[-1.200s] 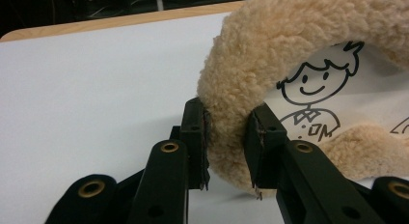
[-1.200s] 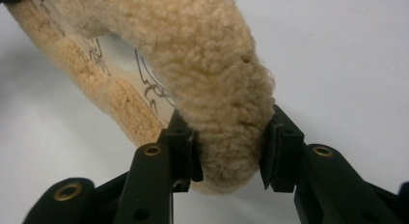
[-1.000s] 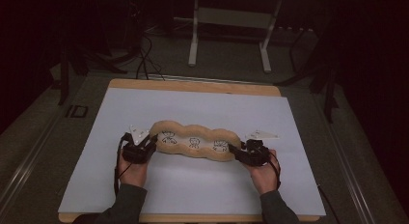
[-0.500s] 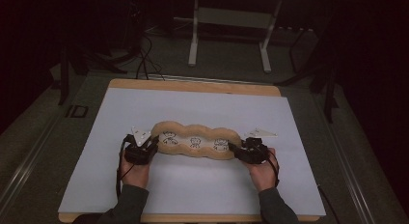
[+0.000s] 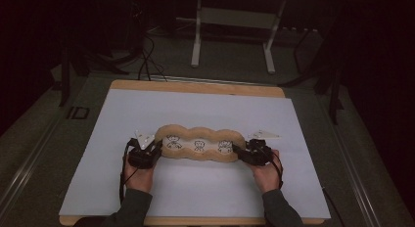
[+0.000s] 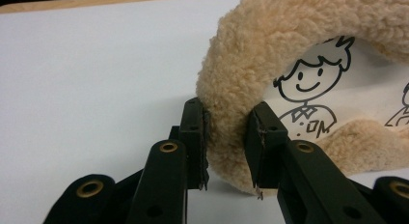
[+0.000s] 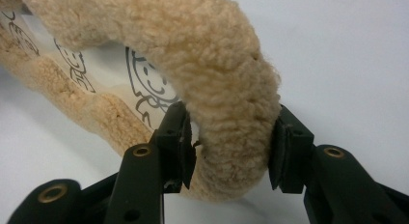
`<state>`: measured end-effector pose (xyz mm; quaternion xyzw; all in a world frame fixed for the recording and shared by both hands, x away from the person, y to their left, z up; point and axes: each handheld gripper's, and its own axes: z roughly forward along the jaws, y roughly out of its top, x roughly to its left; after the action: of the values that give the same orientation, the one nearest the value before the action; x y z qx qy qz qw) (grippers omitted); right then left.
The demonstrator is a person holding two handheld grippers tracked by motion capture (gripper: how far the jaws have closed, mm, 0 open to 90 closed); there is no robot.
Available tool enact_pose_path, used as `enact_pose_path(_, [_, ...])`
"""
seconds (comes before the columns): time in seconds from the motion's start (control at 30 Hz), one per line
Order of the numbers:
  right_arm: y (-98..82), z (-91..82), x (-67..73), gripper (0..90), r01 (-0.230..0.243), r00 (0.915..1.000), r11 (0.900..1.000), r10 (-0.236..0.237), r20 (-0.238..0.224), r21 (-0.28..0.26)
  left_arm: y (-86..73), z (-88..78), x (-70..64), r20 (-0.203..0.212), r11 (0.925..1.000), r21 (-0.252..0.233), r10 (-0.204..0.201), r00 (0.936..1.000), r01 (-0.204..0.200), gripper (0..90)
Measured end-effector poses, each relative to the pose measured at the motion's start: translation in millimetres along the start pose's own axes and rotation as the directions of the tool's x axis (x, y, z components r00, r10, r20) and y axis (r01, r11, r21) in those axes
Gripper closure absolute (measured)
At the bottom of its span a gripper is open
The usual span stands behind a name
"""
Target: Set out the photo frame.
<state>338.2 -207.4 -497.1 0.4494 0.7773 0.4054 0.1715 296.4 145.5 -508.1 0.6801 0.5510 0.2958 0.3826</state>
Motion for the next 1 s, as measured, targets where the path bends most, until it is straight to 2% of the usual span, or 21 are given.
enact_pose_path(0.3, [-0.2,-1.3,-0.5,55.4,0.004,1.0,1.0,-0.004,0.0,-0.003,-3.0,-1.3,-1.1,0.007,1.0,0.006,-0.004,1.0,0.004,71.9])
enact_pose_path(0.7, [-2.7,-3.8,-3.4,55.1,-0.007,1.0,1.0,0.007,0.002,-0.019,-3.2,-1.7,-0.5,0.046,0.9999,0.011,-0.007,0.9989,0.006,71.6])
enact_pose_path(1.0, [-4.3,-4.8,-6.4,55.1,-0.01,0.9999,1.0,0.01,-0.005,-0.024,-3.4,-2.0,-1.9,0.049,1.0,0.007,0.002,0.9988,-0.002,71.5])
